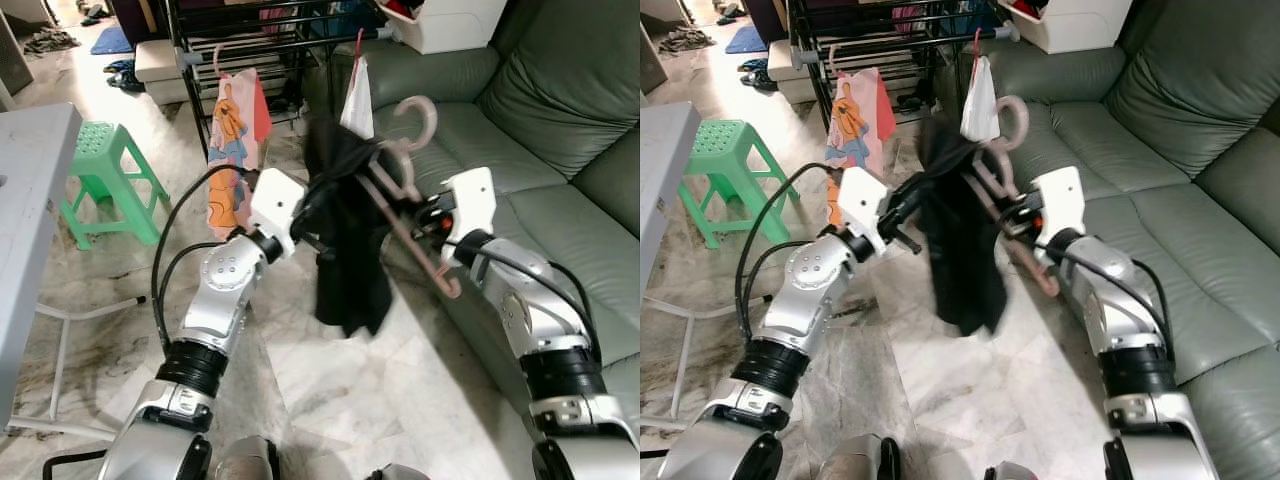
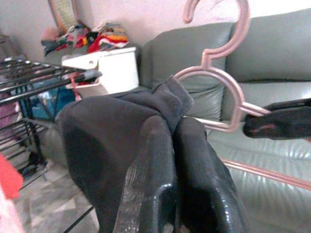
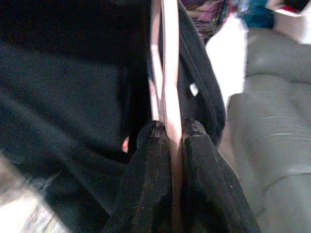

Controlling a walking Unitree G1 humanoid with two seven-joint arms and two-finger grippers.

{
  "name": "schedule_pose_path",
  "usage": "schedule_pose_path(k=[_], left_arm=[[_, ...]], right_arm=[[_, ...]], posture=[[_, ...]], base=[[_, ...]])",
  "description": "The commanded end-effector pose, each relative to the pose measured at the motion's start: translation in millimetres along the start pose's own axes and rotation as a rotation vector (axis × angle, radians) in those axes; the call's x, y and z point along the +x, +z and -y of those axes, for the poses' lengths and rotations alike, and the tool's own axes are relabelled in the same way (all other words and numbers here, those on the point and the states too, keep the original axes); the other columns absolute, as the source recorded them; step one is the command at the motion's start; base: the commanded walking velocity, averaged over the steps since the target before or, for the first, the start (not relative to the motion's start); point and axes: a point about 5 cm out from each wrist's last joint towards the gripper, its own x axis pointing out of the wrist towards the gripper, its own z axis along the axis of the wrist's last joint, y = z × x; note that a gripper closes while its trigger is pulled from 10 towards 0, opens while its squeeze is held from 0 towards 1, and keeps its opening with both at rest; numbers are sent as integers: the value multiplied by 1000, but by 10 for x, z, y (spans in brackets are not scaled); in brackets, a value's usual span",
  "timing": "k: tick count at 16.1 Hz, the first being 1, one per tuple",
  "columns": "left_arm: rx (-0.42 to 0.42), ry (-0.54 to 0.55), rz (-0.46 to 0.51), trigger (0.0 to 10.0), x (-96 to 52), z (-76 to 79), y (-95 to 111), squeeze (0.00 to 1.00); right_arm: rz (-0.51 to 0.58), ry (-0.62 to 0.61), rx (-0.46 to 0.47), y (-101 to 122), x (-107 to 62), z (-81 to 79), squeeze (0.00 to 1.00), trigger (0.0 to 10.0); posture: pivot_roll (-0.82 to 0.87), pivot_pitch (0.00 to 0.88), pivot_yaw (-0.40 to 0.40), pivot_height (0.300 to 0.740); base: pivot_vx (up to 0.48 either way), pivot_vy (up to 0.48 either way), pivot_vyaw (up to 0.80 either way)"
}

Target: Hang hanger

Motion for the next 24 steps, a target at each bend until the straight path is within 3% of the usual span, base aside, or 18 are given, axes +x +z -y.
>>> schedule_pose_path(k=[1, 6, 7, 9, 10, 11, 12, 13, 14, 16, 17, 18, 24], left_arm=[[7, -27, 42, 0, -2, 32, 76, 0], [20, -129, 32, 0, -6, 287, 23, 0], [23, -130, 31, 2314, -5, 296, 19, 0], [59, -104, 37, 8078, 32, 293, 43, 0], [59, -105, 39, 9176, 38, 291, 50, 0], [59, -109, 41, 9098, 40, 296, 57, 0], [56, -114, 42, 8314, 39, 299, 60, 0], [53, -124, 43, 6235, 32, 311, 60, 0], [32, -151, 45, 0, 14, 341, 54, 0], [29, -183, 33, 0, -37, 389, 17, 0], [27, -189, 14, 2902, -72, 400, -31, 235], [3, -187, -6, 10000, -101, 401, -79, 1000], [5, -237, -24, 10000, -197, 485, -175, 1000]], right_arm=[[85, -66, 20, 169, 12, 111, 0, 10000], [161, -69, 12, 293, 75, 53, 0, 10000], [156, -54, 18, 289, 85, 34, 0, 10000], [96, 43, 13, 191, 109, -81, 0, 10000], [85, 61, 1, 158, 101, -105, 0, 10000], [83, 62, -1, 135, 90, -106, 0, 10000], [92, 59, 0, 135, 87, -103, 0, 10000], [100, 57, 4, 138, 84, -98, 0, 10000], [123, 51, -2, 160, 78, -86, 0, 10000], [185, 61, -5, 237, 66, -78, 0, 10000], [208, 85, -6, 270, 55, -83, 0, 10000], [224, 97, -7, 292, 48, -82, 0, 10000], [259, 211, -52, 317, -18, -173, 0, 10000]], posture=[[-55, 0, 4, 740], [-57, 0, 6, 740], [-57, 0, 6, 740], [-55, 0, 3, 740], [-55, 0, 3, 740], [-55, 0, 3, 740], [-55, 0, 2, 740], [-55, 0, 2, 740], [-55, 0, 2, 740], [-55, 0, 2, 740], [-55, 0, 2, 740], [-55, 0, 2, 740], [-56, 0, 2, 740]], base=[[0, 0, 0], [0, 0, 0], [0, 0, 0], [0, 0, 0], [0, 0, 0], [0, 0, 0], [0, 0, 0], [0, 0, 0], [0, 0, 0], [0, 0, 0], [0, 0, 0], [0, 0, 0], [0, 0, 0]])
